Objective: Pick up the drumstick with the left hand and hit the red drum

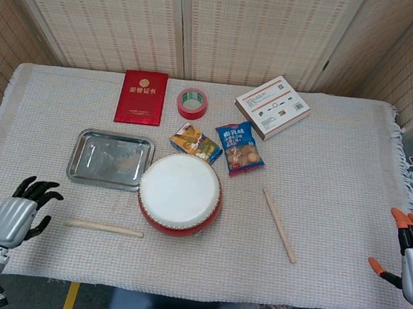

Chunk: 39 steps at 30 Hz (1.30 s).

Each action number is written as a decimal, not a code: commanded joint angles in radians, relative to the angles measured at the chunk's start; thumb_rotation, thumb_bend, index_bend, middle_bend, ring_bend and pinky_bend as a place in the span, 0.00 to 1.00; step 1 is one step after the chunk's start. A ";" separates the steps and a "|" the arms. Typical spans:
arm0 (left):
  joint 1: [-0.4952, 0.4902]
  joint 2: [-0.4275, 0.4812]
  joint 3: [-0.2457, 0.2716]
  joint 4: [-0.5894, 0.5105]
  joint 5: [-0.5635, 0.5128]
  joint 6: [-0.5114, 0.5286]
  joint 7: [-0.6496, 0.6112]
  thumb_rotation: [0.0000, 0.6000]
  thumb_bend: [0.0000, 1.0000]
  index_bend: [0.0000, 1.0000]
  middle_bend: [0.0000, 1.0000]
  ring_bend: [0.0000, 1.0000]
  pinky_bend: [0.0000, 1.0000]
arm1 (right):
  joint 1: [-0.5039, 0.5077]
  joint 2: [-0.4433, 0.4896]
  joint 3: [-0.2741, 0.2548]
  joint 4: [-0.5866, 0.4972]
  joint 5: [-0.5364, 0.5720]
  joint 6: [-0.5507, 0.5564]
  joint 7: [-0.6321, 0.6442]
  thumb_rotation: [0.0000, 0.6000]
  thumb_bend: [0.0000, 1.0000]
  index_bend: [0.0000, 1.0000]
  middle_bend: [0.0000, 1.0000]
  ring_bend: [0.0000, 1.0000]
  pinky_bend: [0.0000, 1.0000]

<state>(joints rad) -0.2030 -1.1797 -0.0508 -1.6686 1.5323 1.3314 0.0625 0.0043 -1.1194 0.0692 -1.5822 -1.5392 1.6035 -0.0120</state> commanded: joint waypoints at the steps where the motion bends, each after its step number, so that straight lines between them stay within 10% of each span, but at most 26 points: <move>1: -0.041 -0.021 0.004 -0.023 -0.005 -0.063 0.000 1.00 0.36 0.39 0.19 0.16 0.08 | 0.000 -0.001 -0.001 0.004 0.000 -0.002 0.006 1.00 0.09 0.02 0.13 0.00 0.10; 15: -0.158 -0.218 -0.021 -0.038 -0.234 -0.258 0.268 1.00 0.36 0.38 0.18 0.14 0.08 | -0.003 -0.004 -0.002 0.033 0.008 -0.012 0.044 1.00 0.09 0.02 0.13 0.00 0.10; 39: -0.176 -0.388 -0.014 0.034 -0.395 -0.214 0.375 1.00 0.36 0.46 0.18 0.12 0.07 | 0.000 -0.009 -0.006 0.062 0.014 -0.036 0.084 1.00 0.09 0.03 0.13 0.00 0.09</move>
<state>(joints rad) -0.3777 -1.5626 -0.0631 -1.6391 1.1417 1.1138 0.4336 0.0047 -1.1280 0.0636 -1.5205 -1.5248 1.5674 0.0723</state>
